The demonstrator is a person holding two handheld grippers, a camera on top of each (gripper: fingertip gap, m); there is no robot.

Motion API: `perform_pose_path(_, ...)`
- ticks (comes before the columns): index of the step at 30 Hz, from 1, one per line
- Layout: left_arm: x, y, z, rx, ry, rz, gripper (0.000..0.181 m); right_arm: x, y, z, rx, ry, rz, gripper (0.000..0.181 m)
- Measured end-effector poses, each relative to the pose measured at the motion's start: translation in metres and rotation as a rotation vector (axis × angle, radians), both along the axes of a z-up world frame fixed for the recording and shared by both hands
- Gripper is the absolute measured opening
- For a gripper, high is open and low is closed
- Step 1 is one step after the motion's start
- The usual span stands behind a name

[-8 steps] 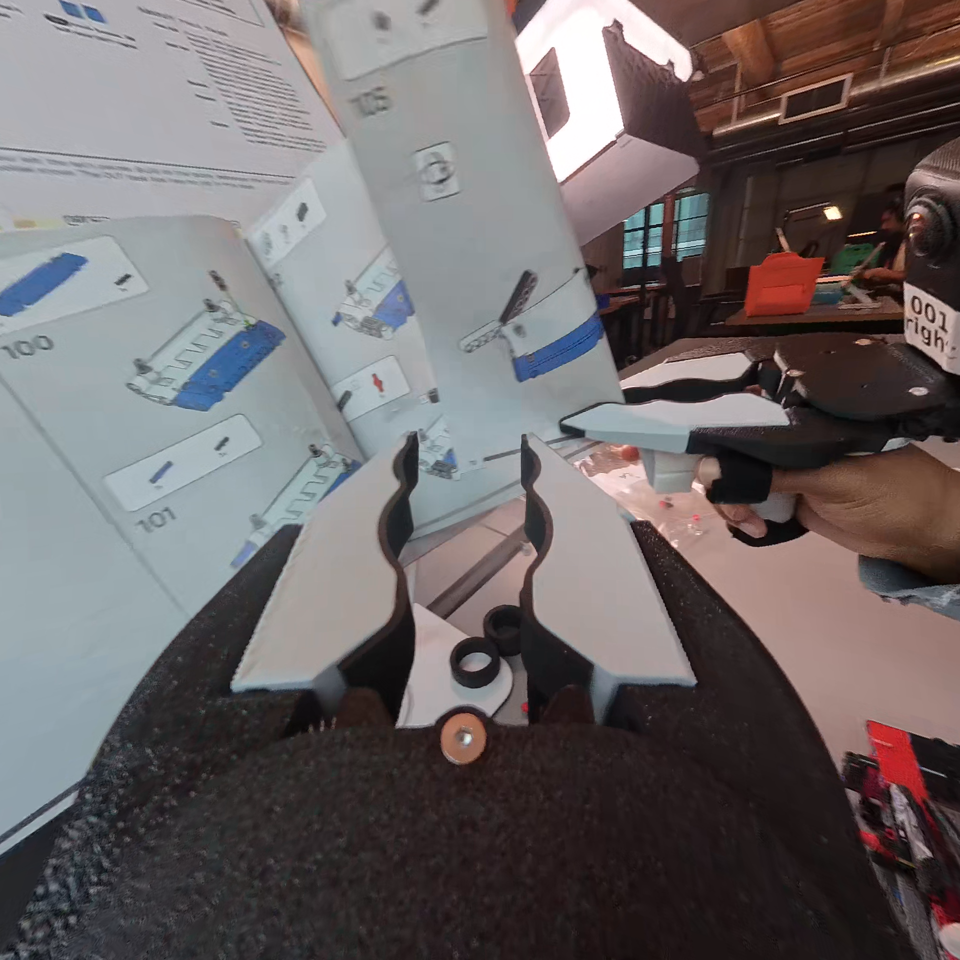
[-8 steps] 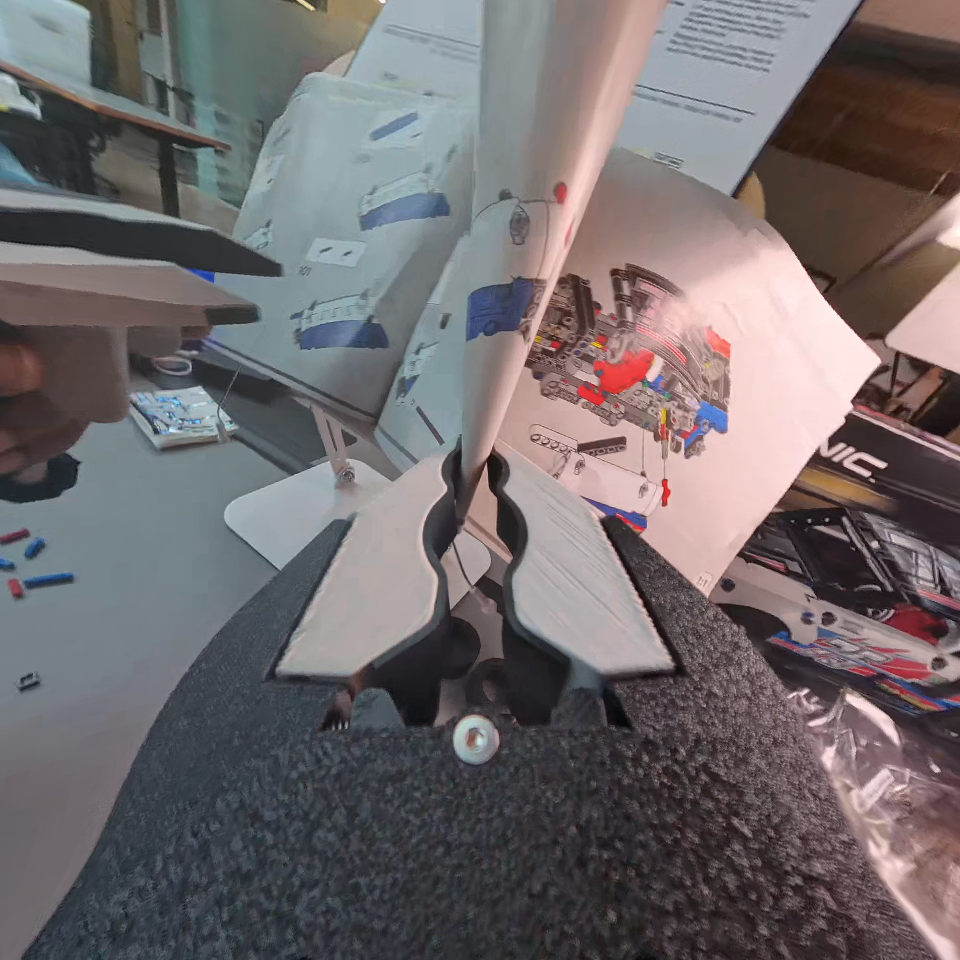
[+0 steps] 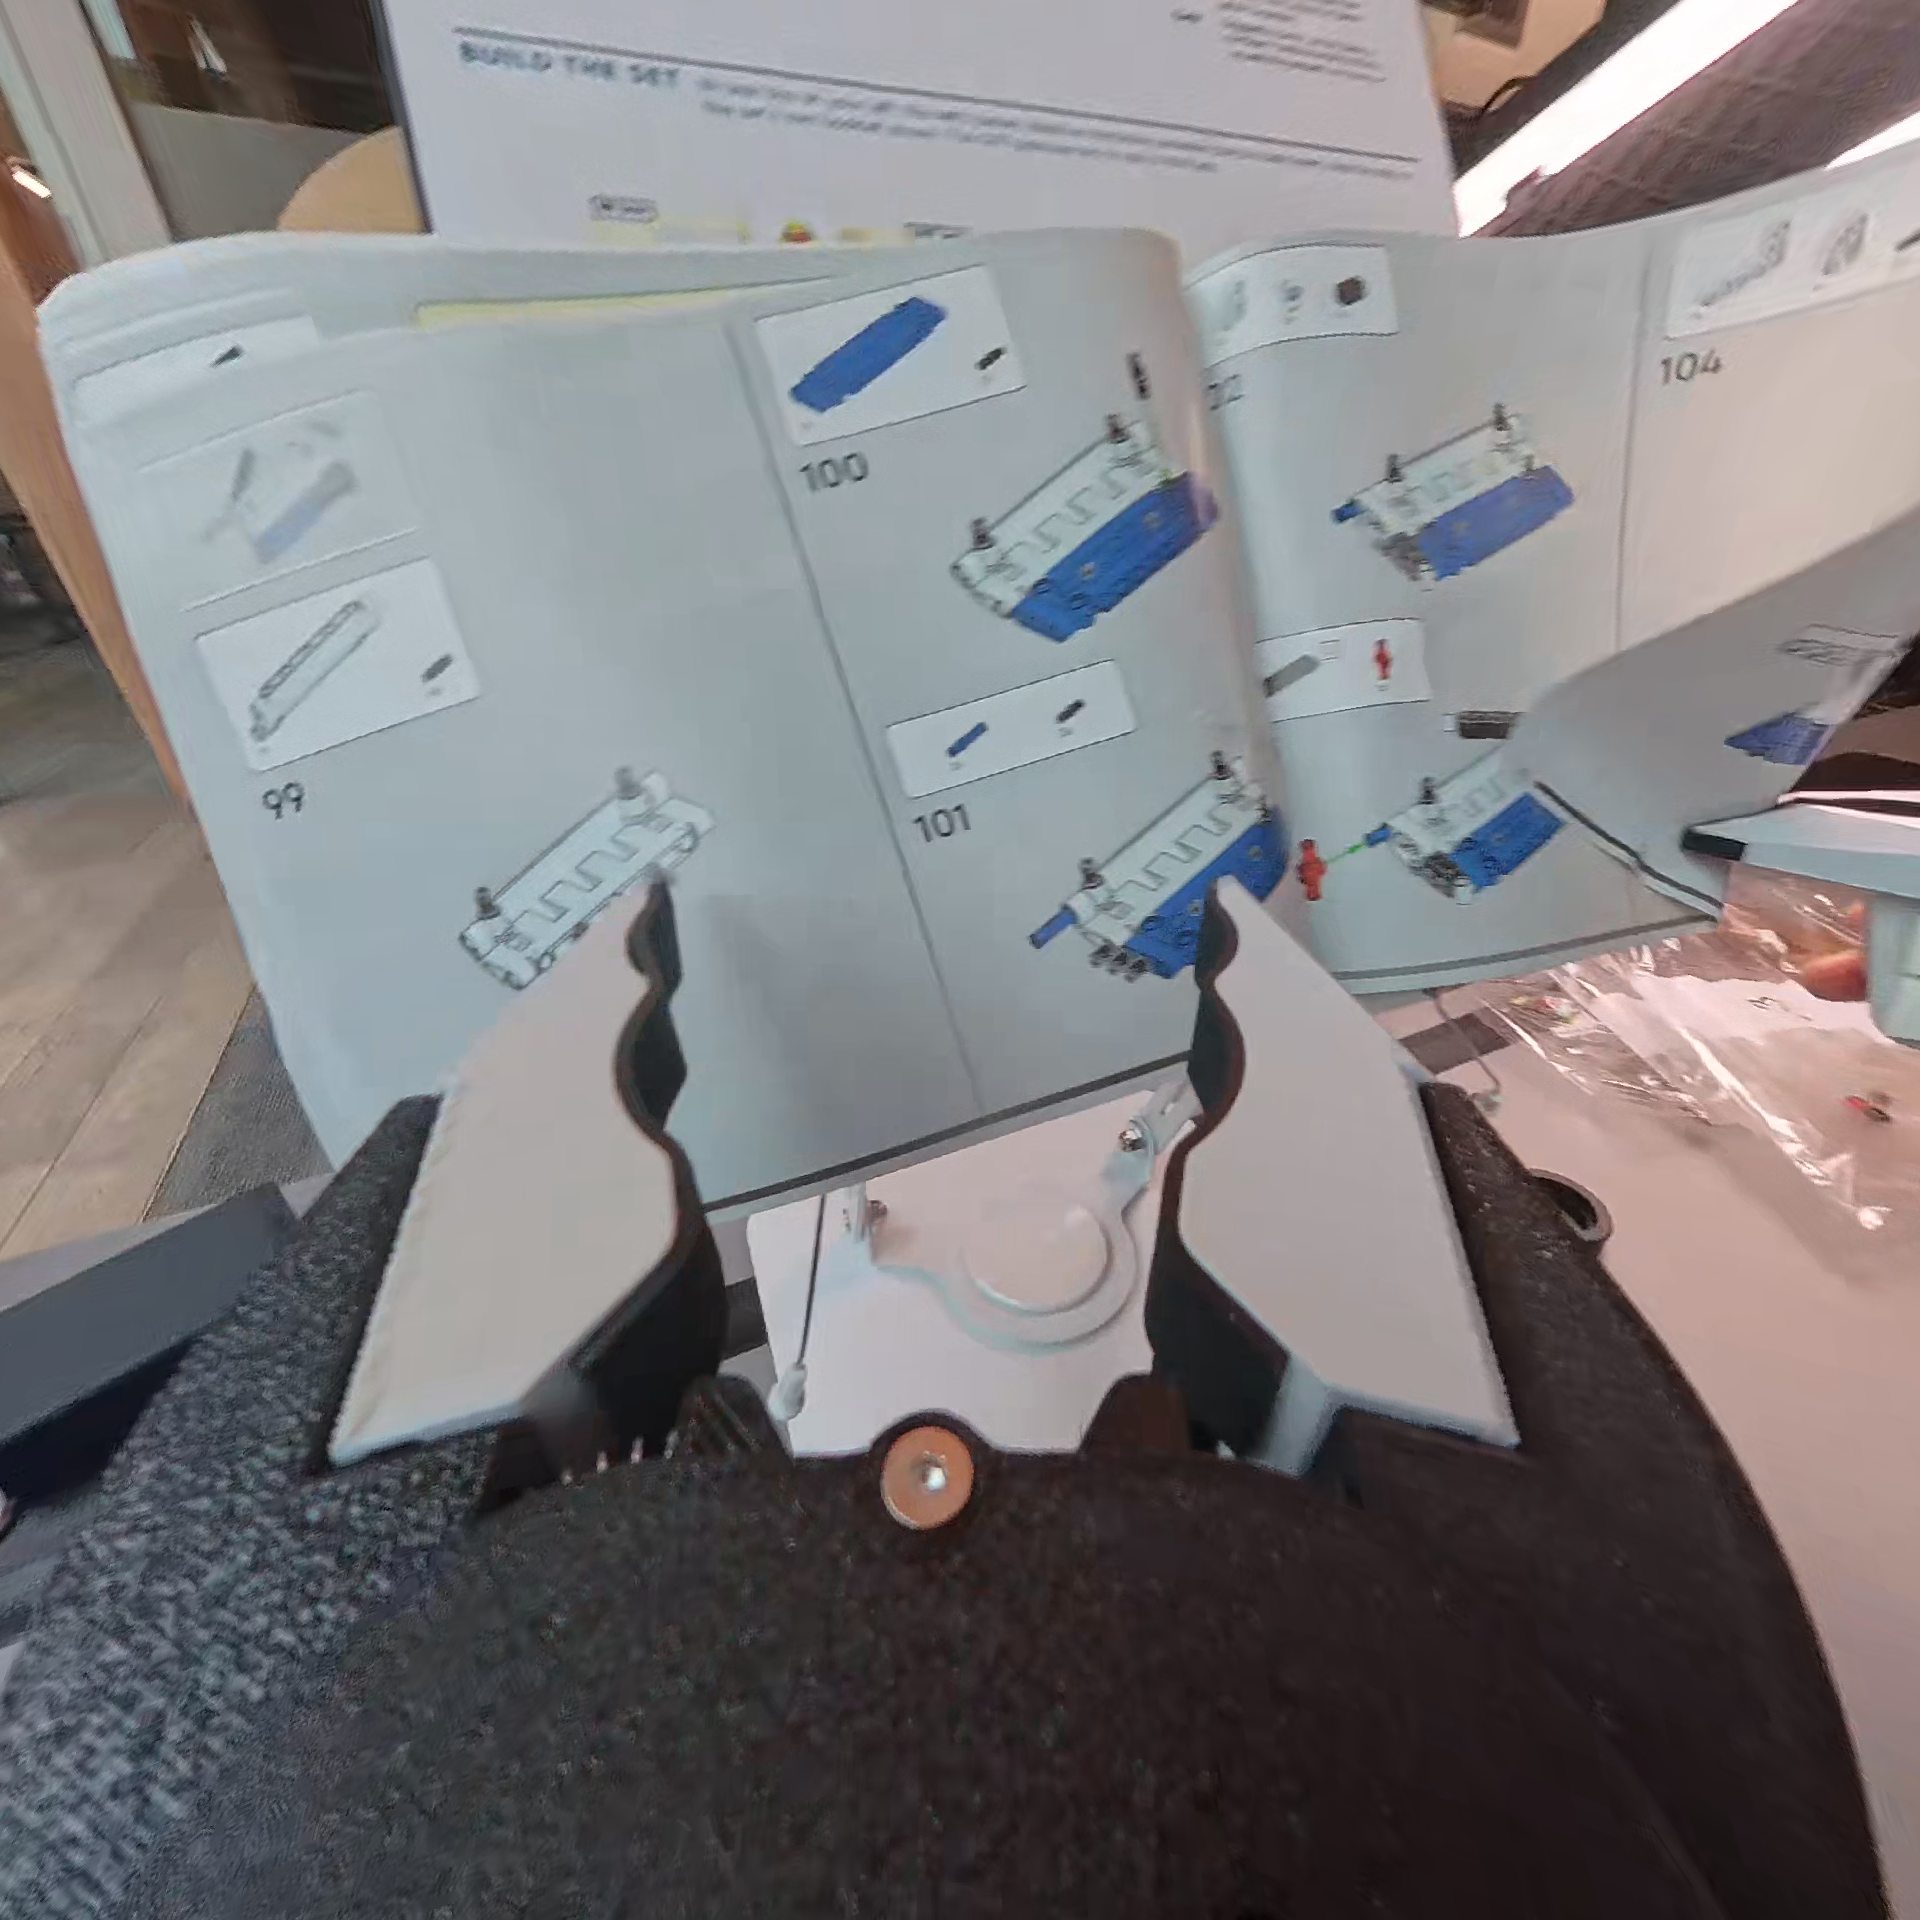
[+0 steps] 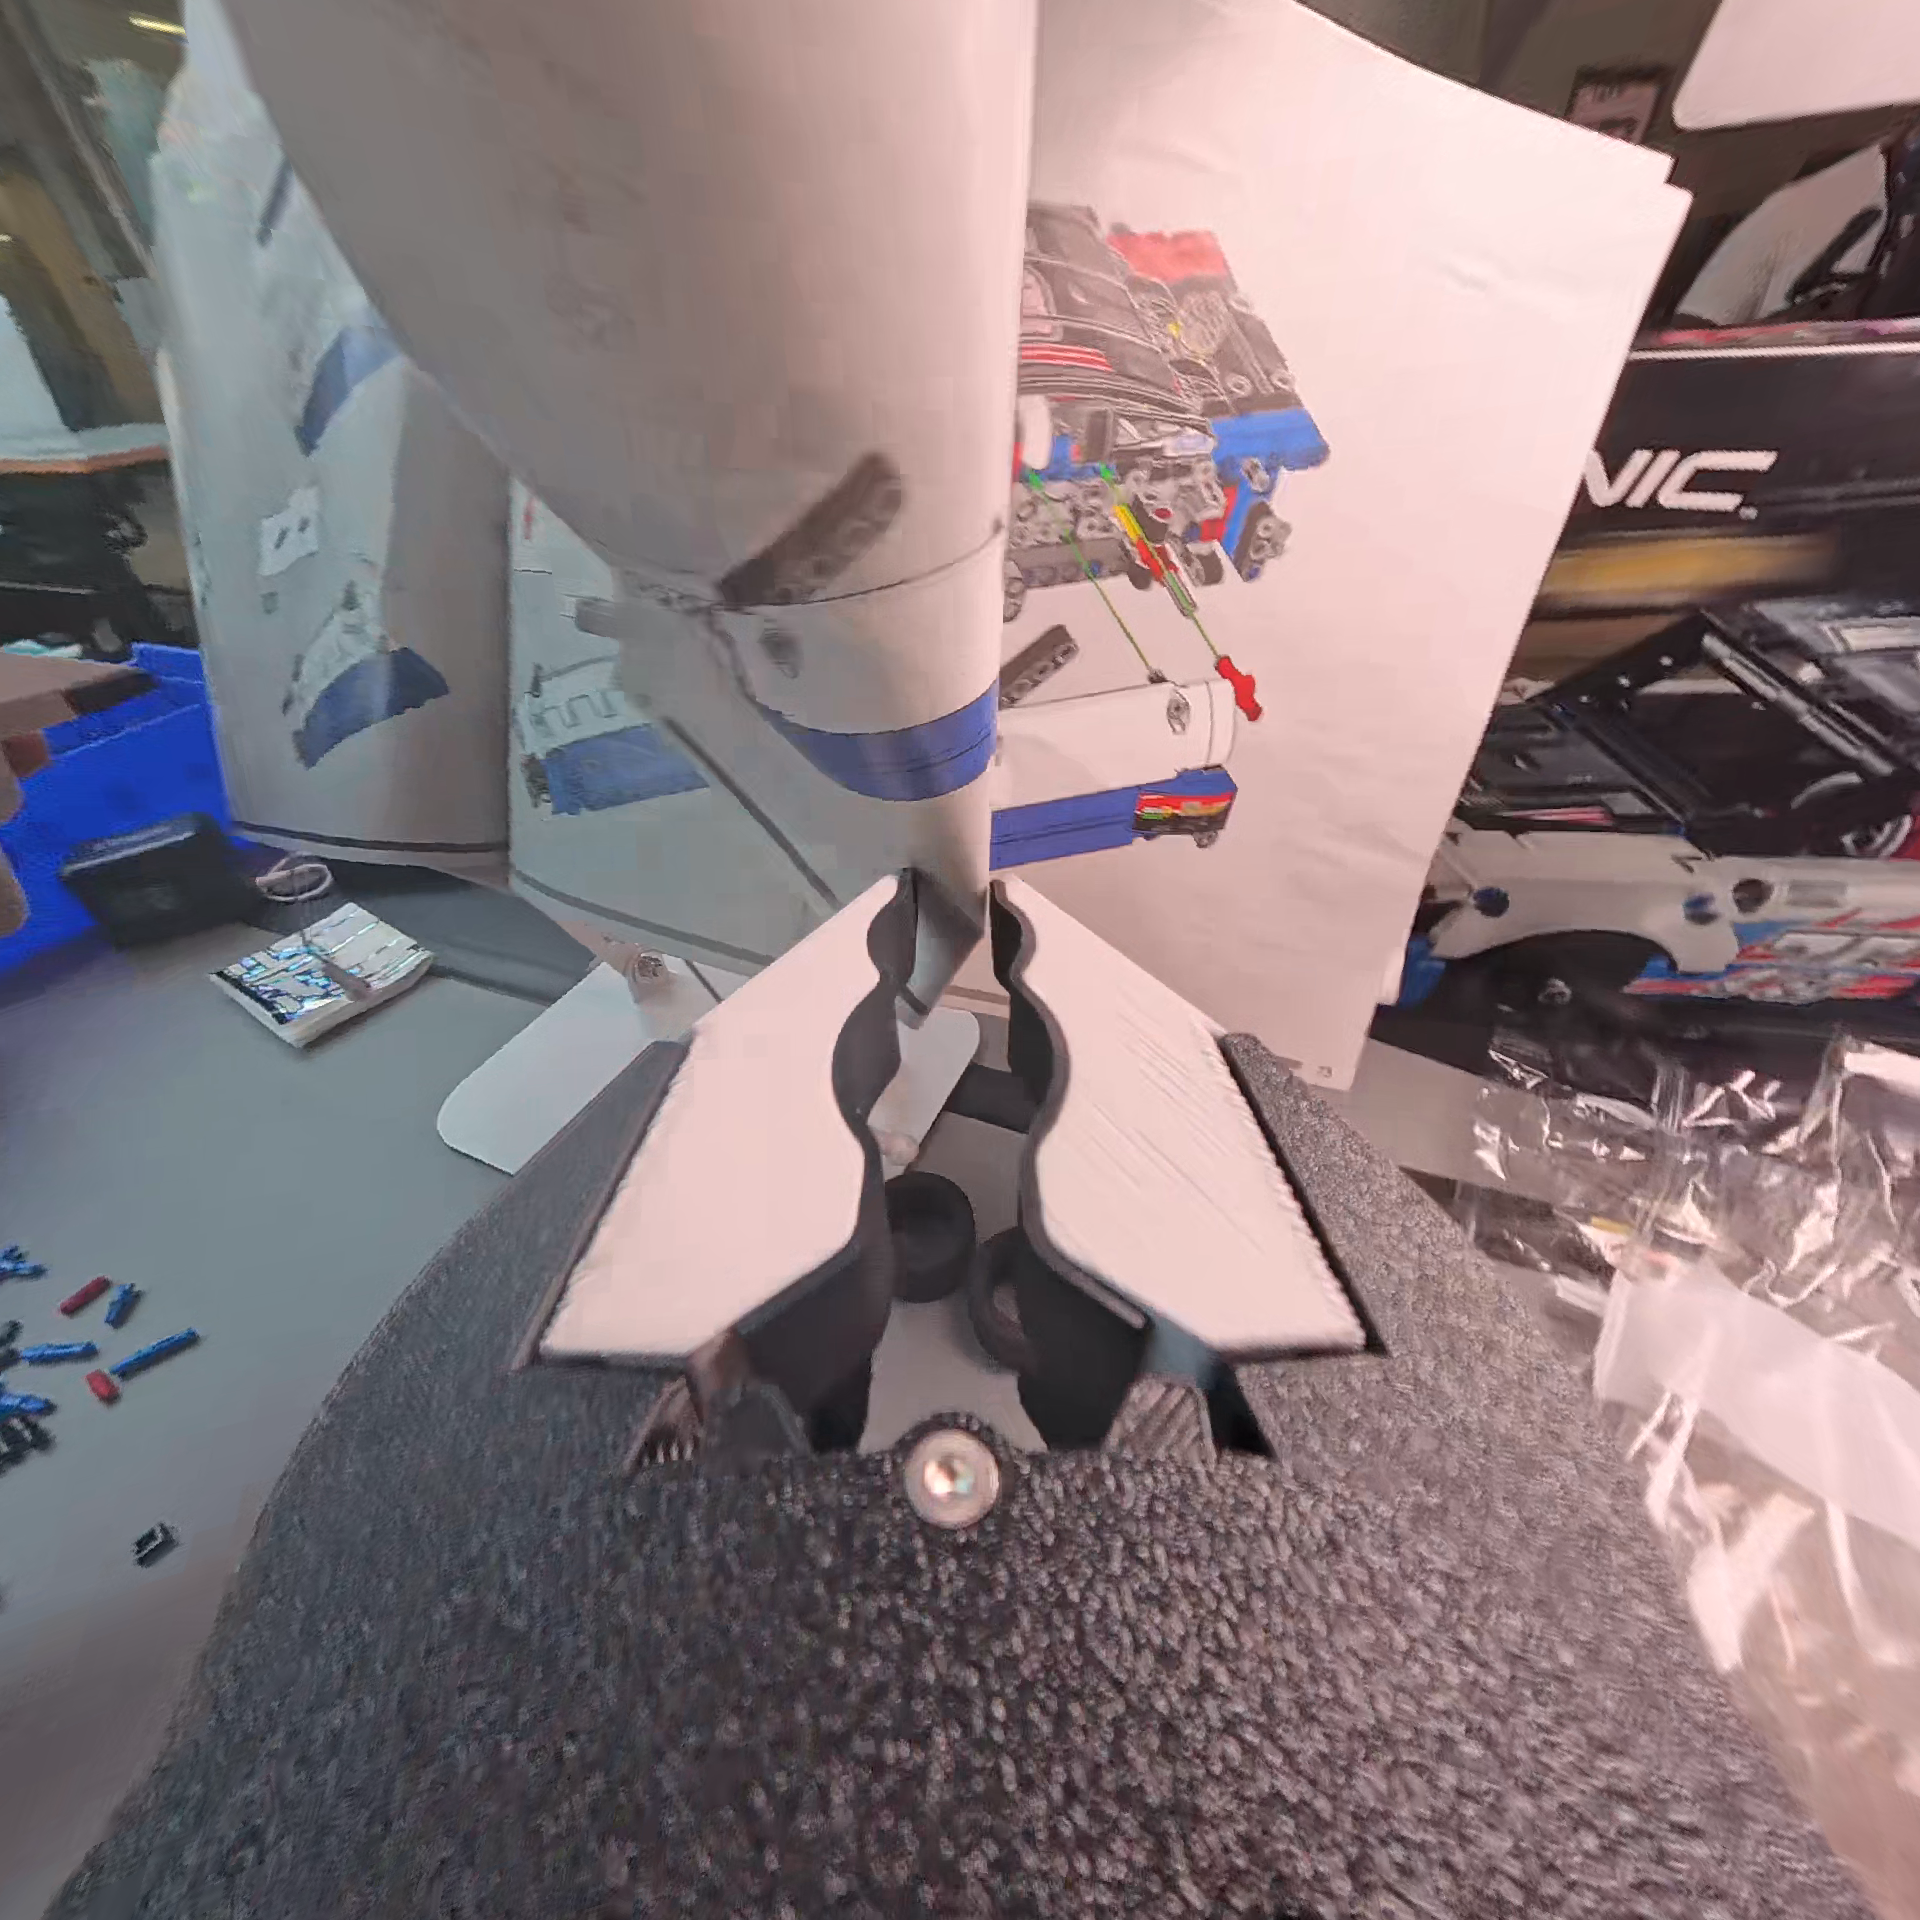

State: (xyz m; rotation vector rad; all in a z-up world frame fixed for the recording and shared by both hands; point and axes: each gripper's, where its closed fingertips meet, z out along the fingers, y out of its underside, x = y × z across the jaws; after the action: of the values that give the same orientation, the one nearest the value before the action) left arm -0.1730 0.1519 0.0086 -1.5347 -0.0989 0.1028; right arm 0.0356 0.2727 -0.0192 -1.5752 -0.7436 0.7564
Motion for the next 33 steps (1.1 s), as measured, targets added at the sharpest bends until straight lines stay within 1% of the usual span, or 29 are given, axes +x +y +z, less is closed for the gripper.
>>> perform_pose_path(1, -0.009, 0.002, -0.005, -0.018, -0.011, 0.029, 0.108, 0.004, 0.005, -0.003, -0.023, 0.01, -0.028, 0.015)
perform_pose_path(4, -0.021, 0.015, -0.026, -0.098, 0.003, 0.064, 0.119, 0.02, 0.015, -0.006, -0.084, 0.078, -0.097, 0.024)
perform_pose_path(6, -0.02, 0.022, -0.033, -0.106, -0.007, 0.062, 0.118, 0.039, 0.018, 0.004, -0.067, 0.148, -0.168, 0.03)
perform_pose_path(7, -0.021, 0.022, -0.034, -0.1, -0.004, 0.071, 0.113, 0.052, 0.016, 0.014, -0.034, 0.199, -0.207, 0.031)
perform_pose_path(8, -0.022, 0.021, -0.034, -0.094, 0.006, 0.084, 0.105, 0.064, 0.013, 0.028, 0.015, 0.253, -0.242, 0.032)
perform_pose_path(10, -0.025, 0.017, -0.032, -0.062, 0.013, 0.099, 0.078, 0.084, 0.001, 0.054, 0.14, 0.311, -0.294, 0.032)
perform_pose_path(11, -0.026, 0.016, -0.032, -0.052, 0.015, 0.103, 0.064, 0.088, -0.007, 0.064, 0.201, 0.299, -0.304, 0.032)
perform_pose_path(13, -0.028, 0.013, -0.031, -0.045, 0.018, 0.1, 0.044, 0.082, -0.027, 0.081, 0.308, 0.259, -0.286, 0.033)
perform_pose_path(15, -0.021, 0.011, -0.028, -0.031, 0.002, 0.039, 0.0, 0.072, -0.045, 0.095, 0.394, 0.219, -0.277, 0.034)
perform_pose_path(17, -0.018, 0.013, -0.032, -0.059, -0.021, 0.006, 0.0, 0.068, -0.059, 0.109, 0.478, 0.2, -0.299, 0.035)
perform_pose_path(19, -0.022, 0.011, -0.031, -0.052, -0.008, 0.032, 0.0, 0.064, -0.067, 0.116, 0.509, 0.2, -0.293, 0.035)
perform_pose_path(20, -0.024, 0.008, -0.028, -0.027, -0.003, 0.048, 0.013, 0.061, -0.069, 0.115, 0.498, 0.196, -0.277, 0.035)
perform_pose_path(23, -0.031, 0.004, -0.016, 0.038, -0.031, 0.087, 0.078, 0.043, -0.062, 0.093, 0.425, 0.101, -0.213, 0.035)
perform_pose_path(25, -0.03, 0.011, -0.018, 0.01, -0.066, 0.071, 0.119, 0.035, -0.061, 0.08, 0.406, 0.08, -0.181, 0.035)
perform_pose_path(26, -0.027, 0.016, -0.021, -0.016, -0.073, 0.058, 0.125, 0.032, -0.061, 0.076, 0.401, 0.079, -0.165, 0.035)
perform_pose_path(27, -0.026, 0.021, -0.025, -0.042, -0.067, 0.056, 0.127, 0.028, -0.062, 0.071, 0.393, 0.075, -0.153, 0.034)
perform_pose_path(28, -0.027, 0.024, -0.027, -0.057, -0.045, 0.074, 0.126, 0.025, -0.062, 0.067, 0.383, 0.067, -0.141, 0.034)
perform_pose_path(29, -0.03, 0.026, -0.029, -0.068, -0.013, 0.106, 0.12, 0.022, -0.062, 0.062, 0.373, 0.059, -0.131, 0.035)
perform_pose_path(30, -0.033, 0.026, -0.03, -0.077, 0.015, 0.135, 0.109, 0.02, -0.062, 0.059, 0.368, 0.051, -0.123, 0.035)
perform_pose_path(32, -0.036, 0.023, -0.03, -0.067, 0.035, 0.154, 0.093, 0.018, -0.063, 0.054, 0.369, 0.037, -0.11, 0.035)
perform_pose_path(33, -0.036, 0.02, -0.028, -0.052, 0.05, 0.156, 0.074, 0.017, -0.063, 0.052, 0.368, 0.033, -0.105, 0.035)
